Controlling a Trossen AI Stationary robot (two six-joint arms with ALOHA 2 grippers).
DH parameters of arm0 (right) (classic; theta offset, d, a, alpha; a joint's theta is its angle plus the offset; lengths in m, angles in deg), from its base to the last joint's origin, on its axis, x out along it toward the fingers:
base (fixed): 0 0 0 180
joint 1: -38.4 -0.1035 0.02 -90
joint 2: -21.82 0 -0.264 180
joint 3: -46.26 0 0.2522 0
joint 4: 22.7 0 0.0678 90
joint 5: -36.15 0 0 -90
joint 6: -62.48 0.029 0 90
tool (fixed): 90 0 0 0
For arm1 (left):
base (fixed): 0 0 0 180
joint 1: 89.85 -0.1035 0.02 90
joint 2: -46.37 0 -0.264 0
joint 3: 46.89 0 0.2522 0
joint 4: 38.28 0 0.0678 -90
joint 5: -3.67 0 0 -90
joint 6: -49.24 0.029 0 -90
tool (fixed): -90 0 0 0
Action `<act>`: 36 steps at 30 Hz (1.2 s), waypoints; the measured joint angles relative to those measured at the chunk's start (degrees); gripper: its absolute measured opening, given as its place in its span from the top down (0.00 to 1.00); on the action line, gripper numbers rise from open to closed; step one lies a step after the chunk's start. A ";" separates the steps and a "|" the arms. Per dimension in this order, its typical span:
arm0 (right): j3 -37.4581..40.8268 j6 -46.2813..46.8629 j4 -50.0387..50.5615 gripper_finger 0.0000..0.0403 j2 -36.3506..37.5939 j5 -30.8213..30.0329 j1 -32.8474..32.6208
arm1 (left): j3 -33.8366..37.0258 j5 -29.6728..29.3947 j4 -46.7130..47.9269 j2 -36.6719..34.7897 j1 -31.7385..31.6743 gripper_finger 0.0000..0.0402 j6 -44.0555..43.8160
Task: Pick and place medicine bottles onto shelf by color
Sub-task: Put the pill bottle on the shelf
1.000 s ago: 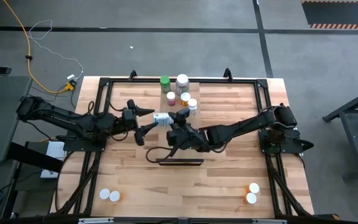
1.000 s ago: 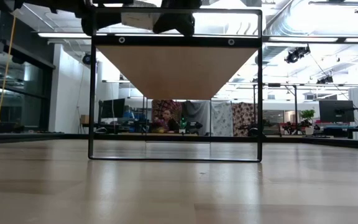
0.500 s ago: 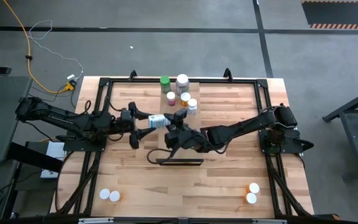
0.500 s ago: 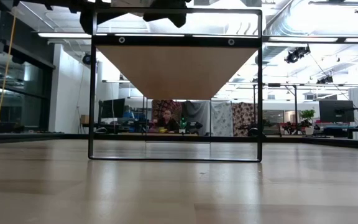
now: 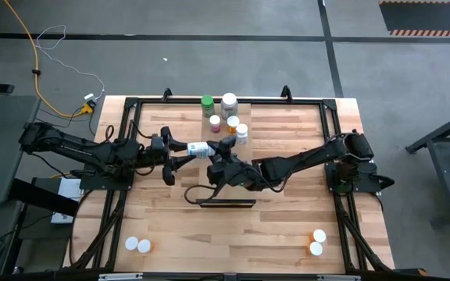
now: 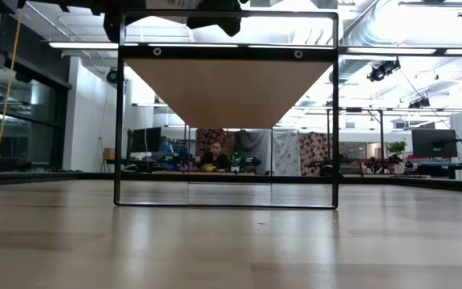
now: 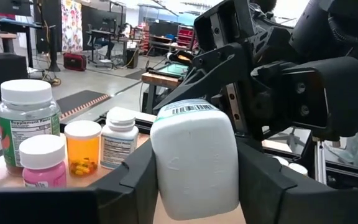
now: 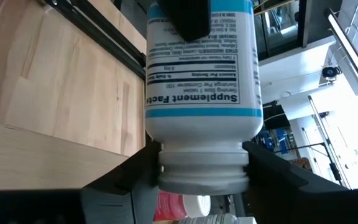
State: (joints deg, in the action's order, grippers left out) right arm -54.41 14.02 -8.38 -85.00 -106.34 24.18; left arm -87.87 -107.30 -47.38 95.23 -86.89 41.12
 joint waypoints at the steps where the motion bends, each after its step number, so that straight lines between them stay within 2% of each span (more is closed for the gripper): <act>1: 0.00 0.04 0.00 0.51 0.00 0.00 0.00 | 0.01 -0.03 0.00 0.01 -0.02 0.62 0.52; 5: 0.00 0.27 0.00 0.48 0.00 -0.89 -0.02 | 0.01 -0.31 -0.04 -0.01 -0.04 0.62 1.88; 10: 0.00 1.77 1.02 0.45 0.20 -5.67 -0.11 | 0.04 -3.91 2.53 -2.70 -0.07 0.62 3.41; 14: 0.00 5.06 6.14 0.42 1.19 -4.46 -0.06 | 0.04 -4.98 6.02 -6.79 -0.02 0.62 3.47; 17: 0.02 13.54 13.67 0.41 3.24 1.83 0.70 | 0.04 -4.15 9.15 -10.27 0.64 0.62 4.29; 21: 0.02 27.56 21.53 0.41 7.19 15.34 2.58 | 1.38 0.30 8.83 -14.35 1.59 0.63 5.76; 25: 0.02 32.90 17.14 0.41 9.09 30.04 4.25 | 5.92 4.67 -2.70 -16.01 1.70 0.62 8.08; 28: 0.04 33.22 10.26 0.41 8.90 37.12 4.98 | 9.57 5.84 -12.15 -15.90 1.41 0.62 8.57; 32: 0.04 34.85 1.26 0.41 8.50 41.44 6.74 | 10.98 5.81 -15.04 -16.27 0.95 0.62 9.84; 36: 0.04 39.31 -4.21 0.41 8.57 39.32 8.43 | 10.97 6.66 -15.14 -16.71 0.79 0.62 9.86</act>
State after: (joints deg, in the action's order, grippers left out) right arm -54.37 53.33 -12.59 -76.44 -67.02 32.62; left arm -76.90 -100.64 -62.52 78.51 -86.10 50.98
